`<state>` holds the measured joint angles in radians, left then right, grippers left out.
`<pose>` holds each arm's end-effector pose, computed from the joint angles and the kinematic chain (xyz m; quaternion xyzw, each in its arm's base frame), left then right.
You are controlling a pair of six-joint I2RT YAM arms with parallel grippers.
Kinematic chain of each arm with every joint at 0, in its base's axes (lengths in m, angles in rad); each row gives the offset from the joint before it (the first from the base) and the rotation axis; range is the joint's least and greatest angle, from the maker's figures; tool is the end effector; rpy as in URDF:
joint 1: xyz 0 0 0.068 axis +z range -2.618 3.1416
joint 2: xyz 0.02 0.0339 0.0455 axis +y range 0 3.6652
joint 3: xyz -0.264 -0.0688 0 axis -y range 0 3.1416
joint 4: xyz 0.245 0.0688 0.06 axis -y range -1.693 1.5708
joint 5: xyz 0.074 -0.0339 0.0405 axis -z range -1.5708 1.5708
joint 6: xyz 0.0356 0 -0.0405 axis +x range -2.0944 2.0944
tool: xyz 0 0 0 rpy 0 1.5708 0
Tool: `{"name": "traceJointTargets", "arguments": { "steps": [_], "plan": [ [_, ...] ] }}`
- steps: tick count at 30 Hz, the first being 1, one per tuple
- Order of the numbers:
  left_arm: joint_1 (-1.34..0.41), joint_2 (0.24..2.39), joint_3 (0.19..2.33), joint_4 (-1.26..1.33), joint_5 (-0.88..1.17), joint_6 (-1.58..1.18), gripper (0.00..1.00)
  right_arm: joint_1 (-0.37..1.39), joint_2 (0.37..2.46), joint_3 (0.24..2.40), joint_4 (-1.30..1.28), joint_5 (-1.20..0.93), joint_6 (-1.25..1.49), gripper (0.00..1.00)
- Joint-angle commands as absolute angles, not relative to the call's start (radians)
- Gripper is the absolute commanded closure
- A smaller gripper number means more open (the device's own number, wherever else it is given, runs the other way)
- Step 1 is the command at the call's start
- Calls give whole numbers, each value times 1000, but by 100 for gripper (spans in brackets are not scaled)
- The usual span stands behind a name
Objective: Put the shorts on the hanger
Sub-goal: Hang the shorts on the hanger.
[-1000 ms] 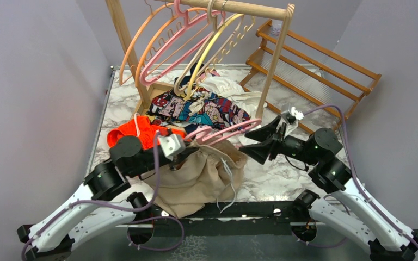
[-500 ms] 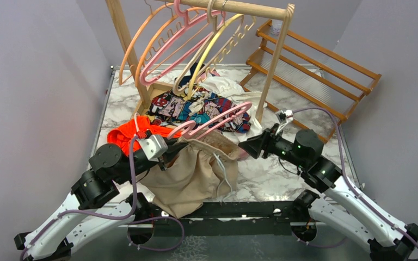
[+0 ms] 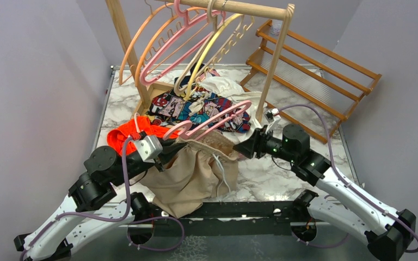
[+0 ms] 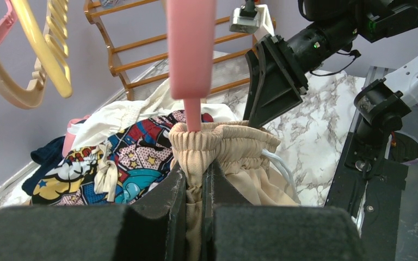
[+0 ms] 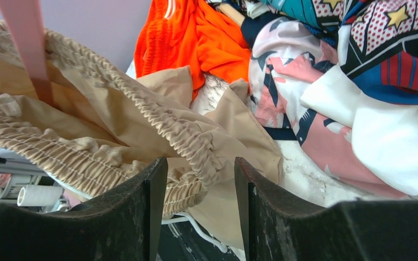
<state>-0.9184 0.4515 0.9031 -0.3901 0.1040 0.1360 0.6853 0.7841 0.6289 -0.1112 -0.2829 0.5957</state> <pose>0.0492 -0.0705 0.3963 0.3769 0.5722 -0.3103 0.6590 0.1399 0.1272 0.2929 -0.1207 0.7822 0.4489 0.4148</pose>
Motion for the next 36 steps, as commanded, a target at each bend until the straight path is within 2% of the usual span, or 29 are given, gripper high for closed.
{"name": "traceJointTargets", "arguments": {
  "steps": [1, 5, 10, 14, 19, 36],
  "plan": [
    [-921, 443, 916, -315, 102, 127, 100, 689, 816, 634, -126, -325, 567, 51],
    [-920, 448, 916, -313, 114, 124, 100, 689, 831, 627, -117, -331, 574, 67],
    [-920, 451, 925, -326, 150, 119, 100, 689, 814, 656, -161, -253, 566, 98],
    [-921, 478, 961, -411, 252, 108, 100, 689, 794, 719, -265, -81, 568, 99],
    [-920, 459, 937, -441, 319, 61, 100, 689, 819, 796, -377, 26, 564, 99],
    [-921, 428, 892, -538, 273, 91, 100, 689, 795, 931, -543, 116, 514, 99]
  ]
}}
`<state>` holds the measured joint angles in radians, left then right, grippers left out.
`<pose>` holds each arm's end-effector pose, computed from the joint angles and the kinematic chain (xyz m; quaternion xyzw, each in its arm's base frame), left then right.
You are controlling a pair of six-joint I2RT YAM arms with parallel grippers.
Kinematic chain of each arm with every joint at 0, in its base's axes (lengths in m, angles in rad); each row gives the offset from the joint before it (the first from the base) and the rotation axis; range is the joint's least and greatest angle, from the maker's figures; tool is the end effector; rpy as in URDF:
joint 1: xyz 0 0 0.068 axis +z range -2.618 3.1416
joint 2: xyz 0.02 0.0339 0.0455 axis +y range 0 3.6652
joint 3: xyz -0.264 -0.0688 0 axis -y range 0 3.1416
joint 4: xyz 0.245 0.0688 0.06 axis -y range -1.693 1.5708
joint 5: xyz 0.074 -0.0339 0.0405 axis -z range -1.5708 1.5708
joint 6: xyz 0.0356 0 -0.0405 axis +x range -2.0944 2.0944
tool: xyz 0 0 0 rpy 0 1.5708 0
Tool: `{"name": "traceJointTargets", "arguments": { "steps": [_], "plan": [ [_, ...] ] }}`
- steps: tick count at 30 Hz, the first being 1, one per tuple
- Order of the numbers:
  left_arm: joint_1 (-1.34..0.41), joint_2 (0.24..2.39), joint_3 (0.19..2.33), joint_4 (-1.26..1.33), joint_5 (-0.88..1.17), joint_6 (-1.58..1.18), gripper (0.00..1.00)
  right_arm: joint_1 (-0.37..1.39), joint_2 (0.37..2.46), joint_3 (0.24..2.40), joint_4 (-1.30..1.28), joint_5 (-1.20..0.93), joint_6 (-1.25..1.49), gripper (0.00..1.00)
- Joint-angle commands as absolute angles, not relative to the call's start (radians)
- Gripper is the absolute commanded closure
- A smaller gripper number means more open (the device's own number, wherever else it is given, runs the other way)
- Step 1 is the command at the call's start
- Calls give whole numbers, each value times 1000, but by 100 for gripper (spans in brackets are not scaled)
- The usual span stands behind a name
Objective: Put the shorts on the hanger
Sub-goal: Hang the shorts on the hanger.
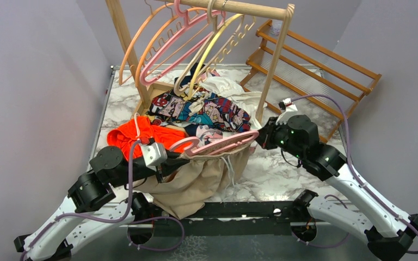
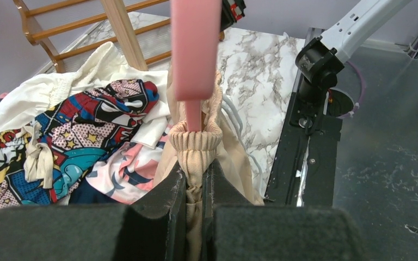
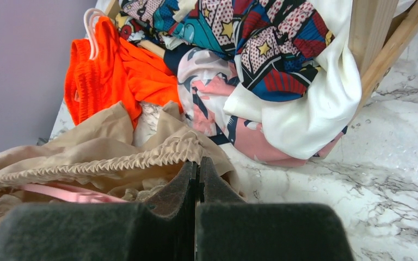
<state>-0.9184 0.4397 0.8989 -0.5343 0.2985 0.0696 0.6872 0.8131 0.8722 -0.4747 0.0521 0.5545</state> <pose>0.0414 -0.0714 0.3801 0.4328 0.5904 -0.3763 0.5680 0.1402 0.1126 0.3354 -0.0413 0.8366 0.2998 0.4567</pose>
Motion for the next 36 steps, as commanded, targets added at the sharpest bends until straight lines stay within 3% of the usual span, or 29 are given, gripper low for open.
{"name": "traceJointTargets", "arguments": {
  "steps": [1, 14, 25, 36],
  "plan": [
    [-920, 431, 888, -543, 267, 95, 100, 689, 795, 942, -552, 113, 509, 99],
    [-921, 521, 831, -572, 147, 151, 100, 689, 815, 1091, -703, 112, 418, 99],
    [-921, 660, 805, -262, 300, 82, 100, 689, 902, 1161, -491, -379, 400, 99],
    [-920, 731, 925, 39, 300, 36, 100, 689, 1092, 1698, -554, -502, 384, 99]
  ]
}}
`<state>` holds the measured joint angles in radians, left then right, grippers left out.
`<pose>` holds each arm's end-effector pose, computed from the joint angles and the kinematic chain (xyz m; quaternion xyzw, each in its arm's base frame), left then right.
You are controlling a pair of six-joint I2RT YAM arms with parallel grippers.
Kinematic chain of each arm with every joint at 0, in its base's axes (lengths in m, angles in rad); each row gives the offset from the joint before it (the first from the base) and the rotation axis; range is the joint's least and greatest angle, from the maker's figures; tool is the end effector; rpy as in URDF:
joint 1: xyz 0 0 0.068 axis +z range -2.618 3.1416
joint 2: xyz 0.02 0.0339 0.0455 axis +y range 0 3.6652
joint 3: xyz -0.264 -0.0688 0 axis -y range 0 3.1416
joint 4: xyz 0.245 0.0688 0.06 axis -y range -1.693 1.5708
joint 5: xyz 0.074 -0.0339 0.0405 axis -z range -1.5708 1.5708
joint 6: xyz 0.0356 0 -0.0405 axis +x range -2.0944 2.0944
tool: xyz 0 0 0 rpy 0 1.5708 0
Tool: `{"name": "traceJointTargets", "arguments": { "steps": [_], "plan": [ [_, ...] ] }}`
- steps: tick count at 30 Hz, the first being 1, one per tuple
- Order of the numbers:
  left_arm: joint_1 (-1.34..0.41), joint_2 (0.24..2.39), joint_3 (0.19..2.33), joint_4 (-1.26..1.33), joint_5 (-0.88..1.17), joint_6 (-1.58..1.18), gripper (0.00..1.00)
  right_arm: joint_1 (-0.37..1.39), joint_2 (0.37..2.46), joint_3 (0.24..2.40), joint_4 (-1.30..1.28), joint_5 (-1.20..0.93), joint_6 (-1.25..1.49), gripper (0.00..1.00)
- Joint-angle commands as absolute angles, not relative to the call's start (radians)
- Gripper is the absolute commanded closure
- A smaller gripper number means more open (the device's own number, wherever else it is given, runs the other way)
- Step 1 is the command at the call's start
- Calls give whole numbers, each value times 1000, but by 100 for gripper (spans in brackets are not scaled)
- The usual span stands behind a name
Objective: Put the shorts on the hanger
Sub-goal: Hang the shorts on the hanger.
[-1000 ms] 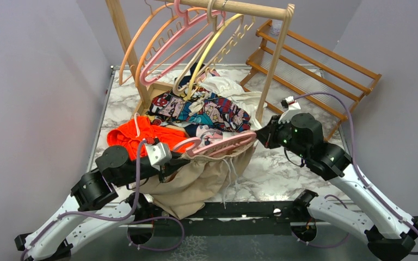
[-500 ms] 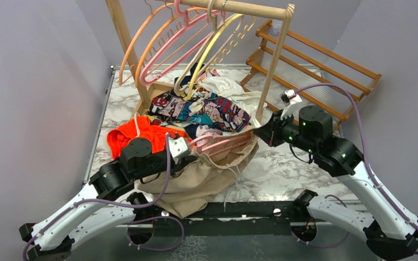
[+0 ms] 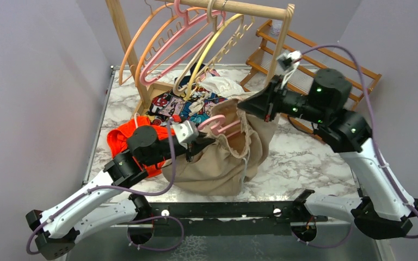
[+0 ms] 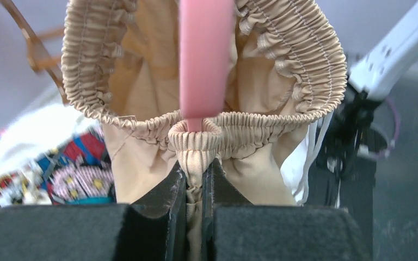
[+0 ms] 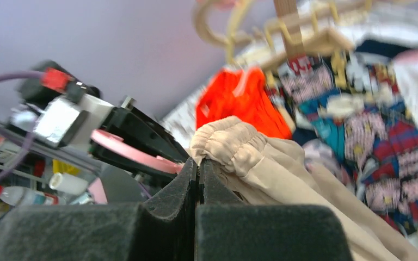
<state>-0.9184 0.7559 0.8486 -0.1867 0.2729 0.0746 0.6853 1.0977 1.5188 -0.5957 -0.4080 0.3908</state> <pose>0.0981 -0.1442 0.3668 0.4295 0.6006 -0.3648 0.5672 0.1489 0.1399 0.4849 -0.2389 0.7230 0.4558 0.4610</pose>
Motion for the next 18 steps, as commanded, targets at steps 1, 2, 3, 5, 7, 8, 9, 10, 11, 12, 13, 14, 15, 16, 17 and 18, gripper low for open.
{"name": "traceJointTargets", "arguments": {
  "steps": [1, 2, 3, 5, 7, 8, 9, 10, 11, 12, 13, 14, 15, 16, 17, 18],
  "plan": [
    [-921, 726, 922, 54, 297, 32, 100, 689, 1087, 1708, -558, -481, 381, 99],
    [-920, 721, 913, 59, 291, 29, 100, 688, 1079, 1692, -565, -462, 373, 99],
    [-920, 718, 901, 55, 281, 29, 100, 689, 1067, 1660, -569, -439, 363, 99],
    [-920, 709, 863, 38, 253, 24, 100, 689, 1043, 1569, -578, -394, 356, 99],
    [-920, 698, 819, 31, 241, 4, 100, 689, 1020, 1466, -570, -387, 358, 99],
    [-920, 692, 794, 35, 241, -11, 100, 689, 1010, 1415, -559, -397, 361, 99],
    [-921, 687, 774, 46, 242, -29, 100, 689, 1003, 1369, -545, -411, 369, 99],
    [-920, 681, 751, 61, 242, -47, 100, 689, 996, 1334, -531, -431, 376, 99],
    [-922, 677, 734, 73, 242, -59, 100, 689, 992, 1303, -517, -452, 383, 99],
    [-921, 672, 720, 84, 238, -71, 100, 689, 989, 1283, -505, -470, 385, 99],
    [-921, 670, 712, 90, 235, -81, 100, 689, 982, 1269, -494, -487, 386, 99],
    [-920, 666, 706, 95, 231, -87, 100, 688, 979, 1260, -484, -497, 387, 99],
    [-920, 664, 702, 96, 229, -91, 100, 688, 975, 1256, -478, -504, 385, 99],
    [-921, 663, 699, 96, 227, -93, 100, 689, 971, 1256, -474, -509, 382, 99],
    [-921, 662, 698, 95, 223, -94, 100, 689, 970, 1258, -472, -513, 379, 99],
    [-921, 661, 697, 92, 220, -95, 100, 688, 970, 1263, -470, -521, 377, 99]
  ]
}}
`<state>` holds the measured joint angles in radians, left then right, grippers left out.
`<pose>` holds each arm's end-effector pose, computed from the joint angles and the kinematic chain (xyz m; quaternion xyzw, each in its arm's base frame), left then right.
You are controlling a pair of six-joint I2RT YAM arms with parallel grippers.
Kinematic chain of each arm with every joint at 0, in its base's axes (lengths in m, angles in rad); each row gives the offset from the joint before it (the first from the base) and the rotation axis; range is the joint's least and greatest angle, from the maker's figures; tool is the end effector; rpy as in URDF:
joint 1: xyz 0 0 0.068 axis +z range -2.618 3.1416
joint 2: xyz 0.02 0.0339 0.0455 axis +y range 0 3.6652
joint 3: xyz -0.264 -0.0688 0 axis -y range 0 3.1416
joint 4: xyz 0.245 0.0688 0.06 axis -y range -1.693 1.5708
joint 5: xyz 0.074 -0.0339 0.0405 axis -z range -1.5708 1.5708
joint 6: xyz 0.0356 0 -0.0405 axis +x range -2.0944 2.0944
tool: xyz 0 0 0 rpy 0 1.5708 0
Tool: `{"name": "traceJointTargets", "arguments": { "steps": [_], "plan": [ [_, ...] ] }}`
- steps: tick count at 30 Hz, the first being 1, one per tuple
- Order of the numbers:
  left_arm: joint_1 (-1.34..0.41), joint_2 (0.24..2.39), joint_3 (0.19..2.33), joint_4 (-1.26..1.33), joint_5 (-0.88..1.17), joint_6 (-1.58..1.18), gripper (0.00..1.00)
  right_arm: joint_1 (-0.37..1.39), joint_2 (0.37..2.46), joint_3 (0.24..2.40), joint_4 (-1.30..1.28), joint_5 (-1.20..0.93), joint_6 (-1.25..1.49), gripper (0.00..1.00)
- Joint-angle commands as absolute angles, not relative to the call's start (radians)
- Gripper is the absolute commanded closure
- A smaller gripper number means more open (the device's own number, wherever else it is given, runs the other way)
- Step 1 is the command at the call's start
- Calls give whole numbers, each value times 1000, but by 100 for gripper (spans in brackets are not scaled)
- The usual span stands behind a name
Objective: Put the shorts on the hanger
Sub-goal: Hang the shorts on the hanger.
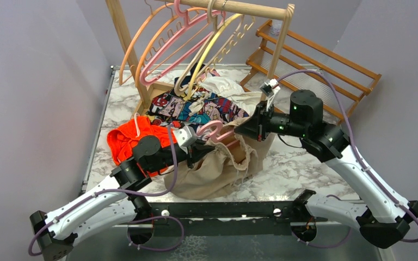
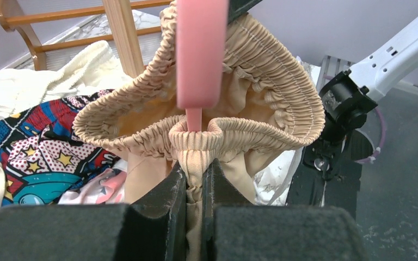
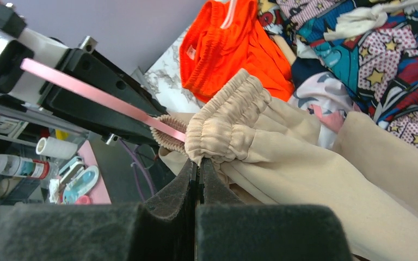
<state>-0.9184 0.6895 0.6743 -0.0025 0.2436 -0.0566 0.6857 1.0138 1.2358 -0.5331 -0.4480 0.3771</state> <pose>0.0968 -0.1409 0.3358 0.3731 0.6078 -0.4024 0.5740 0.1506 0.1431 0.4176 -0.2504 0.7585 0.4458 0.4041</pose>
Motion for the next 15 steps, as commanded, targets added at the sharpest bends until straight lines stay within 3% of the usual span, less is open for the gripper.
{"name": "traceJointTargets", "arguments": {
  "steps": [1, 5, 9, 15],
  "plan": [
    [-920, 659, 696, 90, 218, -97, 100, 688, 973, 1268, -470, -531, 373, 99],
    [-921, 661, 703, 92, 210, -97, 100, 689, 994, 1317, -449, -591, 394, 99],
    [-920, 691, 720, 141, 238, -105, 100, 689, 1024, 1378, -250, -754, 531, 99],
    [-921, 719, 718, 181, 251, -134, 100, 689, 1040, 1293, -370, -546, 479, 99]
  ]
}}
